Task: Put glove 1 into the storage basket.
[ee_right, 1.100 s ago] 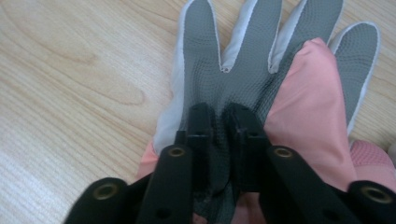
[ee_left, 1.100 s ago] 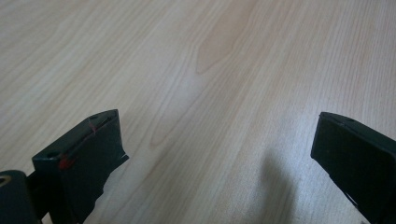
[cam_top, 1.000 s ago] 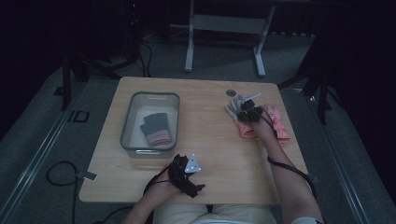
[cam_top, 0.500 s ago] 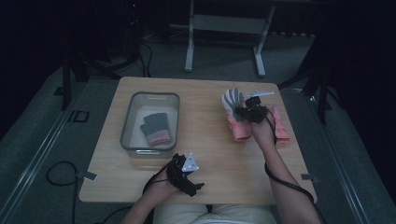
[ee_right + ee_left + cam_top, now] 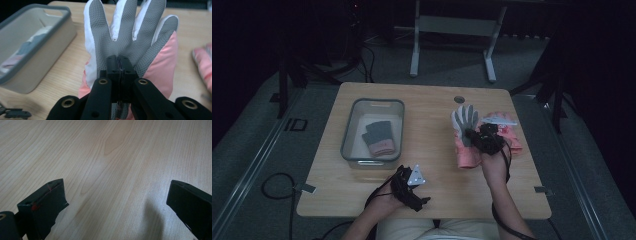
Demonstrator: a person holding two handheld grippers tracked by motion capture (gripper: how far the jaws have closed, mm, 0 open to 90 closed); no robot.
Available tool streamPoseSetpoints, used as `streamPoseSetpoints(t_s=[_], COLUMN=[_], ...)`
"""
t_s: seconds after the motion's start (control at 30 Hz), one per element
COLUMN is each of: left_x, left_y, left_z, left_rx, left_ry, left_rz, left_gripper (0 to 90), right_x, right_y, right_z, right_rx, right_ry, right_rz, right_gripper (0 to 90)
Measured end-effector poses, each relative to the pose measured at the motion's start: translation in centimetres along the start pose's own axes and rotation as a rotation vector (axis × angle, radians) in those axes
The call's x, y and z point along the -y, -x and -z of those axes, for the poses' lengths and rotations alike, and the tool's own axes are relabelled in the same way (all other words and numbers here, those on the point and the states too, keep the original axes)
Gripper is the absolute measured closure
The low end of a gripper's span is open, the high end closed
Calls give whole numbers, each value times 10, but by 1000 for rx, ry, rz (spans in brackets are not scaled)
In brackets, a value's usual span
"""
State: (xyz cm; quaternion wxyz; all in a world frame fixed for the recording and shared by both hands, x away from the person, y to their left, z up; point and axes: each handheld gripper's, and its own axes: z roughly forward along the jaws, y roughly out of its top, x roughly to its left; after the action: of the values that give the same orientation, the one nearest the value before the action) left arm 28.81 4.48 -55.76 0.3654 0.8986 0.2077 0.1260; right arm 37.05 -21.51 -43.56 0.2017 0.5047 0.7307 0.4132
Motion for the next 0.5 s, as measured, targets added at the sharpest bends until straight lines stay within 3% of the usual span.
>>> streamPoseSetpoints(t_s=[0.1,0.2,0.5], left_x=[-1,-1,0], left_y=[0,-2,1], left_z=[0,1,0], left_rx=[-9,-7,-5], left_ry=[-16,-3,-10], left_rz=[0,13,-3], left_gripper=[17,17,17], right_x=[13,24,38], right_y=[1,1,-9], right_z=[-15,-31,-73], right_rx=[18,15,21], right_ry=[-31,-66,-143], right_rz=[-35,-67,-76], right_gripper=[886,887,887])
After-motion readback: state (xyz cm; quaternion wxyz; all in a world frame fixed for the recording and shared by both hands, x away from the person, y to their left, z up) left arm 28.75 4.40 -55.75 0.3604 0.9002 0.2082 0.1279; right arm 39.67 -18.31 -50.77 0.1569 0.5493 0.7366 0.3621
